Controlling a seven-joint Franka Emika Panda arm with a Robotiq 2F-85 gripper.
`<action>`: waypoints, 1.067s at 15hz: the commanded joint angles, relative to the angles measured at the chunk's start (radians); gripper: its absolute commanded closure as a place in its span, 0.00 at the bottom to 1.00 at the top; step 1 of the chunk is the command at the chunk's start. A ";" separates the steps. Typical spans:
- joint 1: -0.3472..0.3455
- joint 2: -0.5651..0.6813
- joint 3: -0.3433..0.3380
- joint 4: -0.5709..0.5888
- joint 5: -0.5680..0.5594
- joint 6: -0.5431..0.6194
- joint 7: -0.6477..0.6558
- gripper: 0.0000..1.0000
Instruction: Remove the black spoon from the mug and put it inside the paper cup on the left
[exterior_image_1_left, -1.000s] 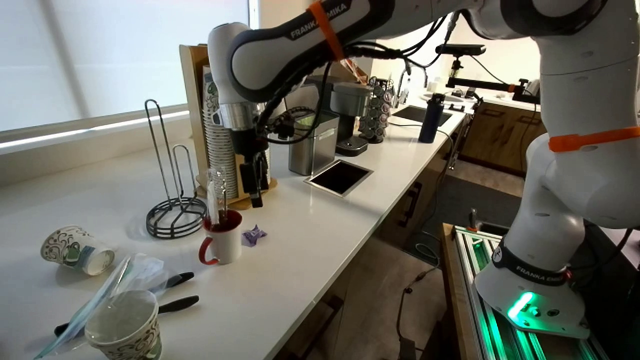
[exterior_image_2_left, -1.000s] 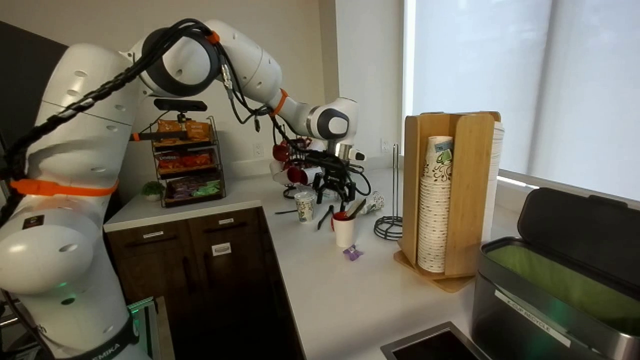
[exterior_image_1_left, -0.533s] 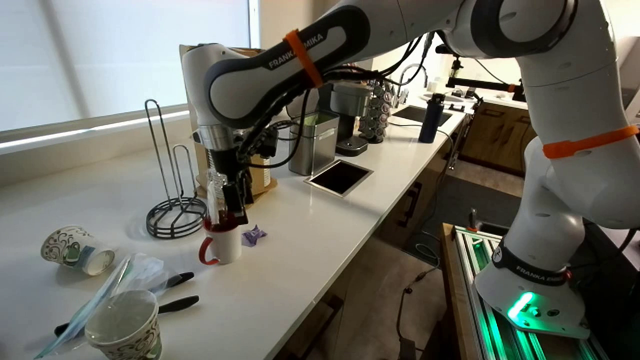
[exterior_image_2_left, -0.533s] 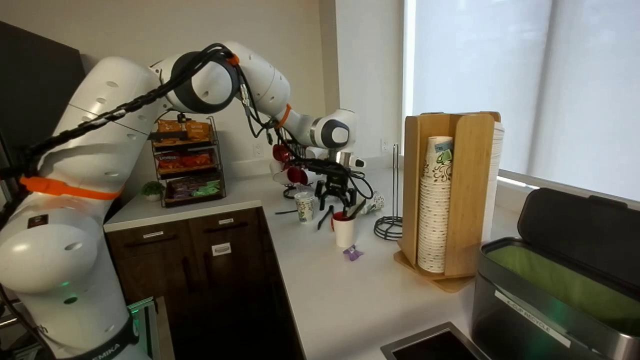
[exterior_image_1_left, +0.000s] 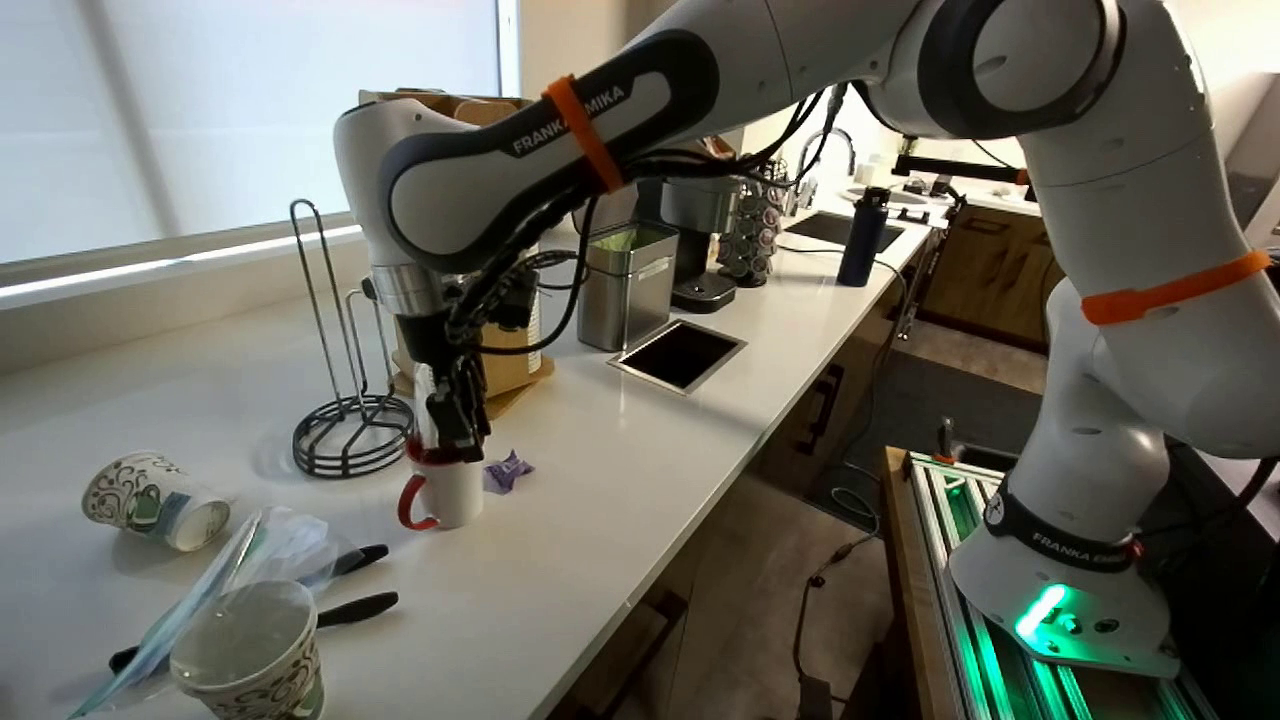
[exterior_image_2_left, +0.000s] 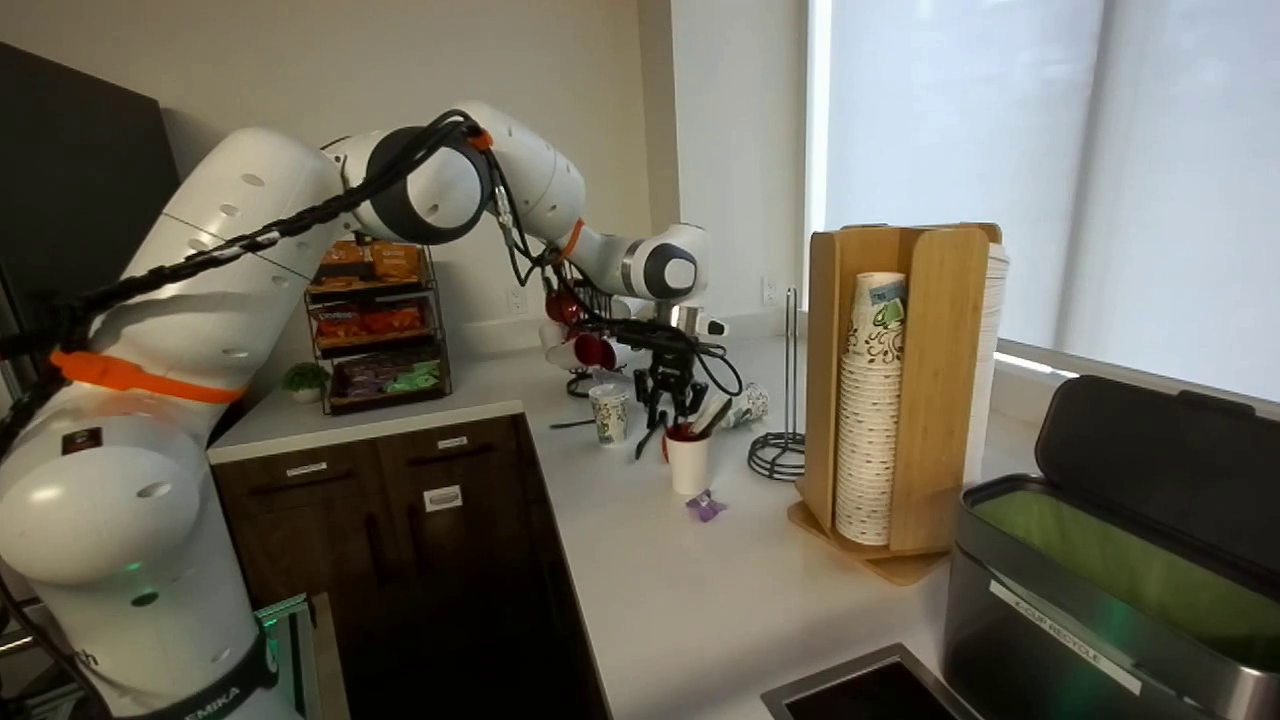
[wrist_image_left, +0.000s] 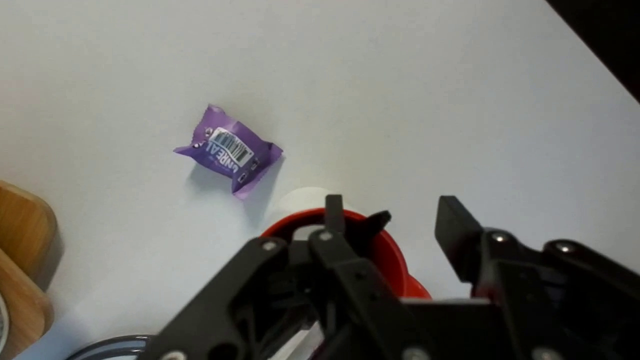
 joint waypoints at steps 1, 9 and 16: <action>0.007 0.040 -0.001 0.061 -0.012 -0.068 0.024 0.80; -0.004 0.023 0.007 0.091 -0.007 -0.206 -0.004 0.99; -0.028 -0.085 0.020 0.067 0.007 -0.249 -0.085 0.99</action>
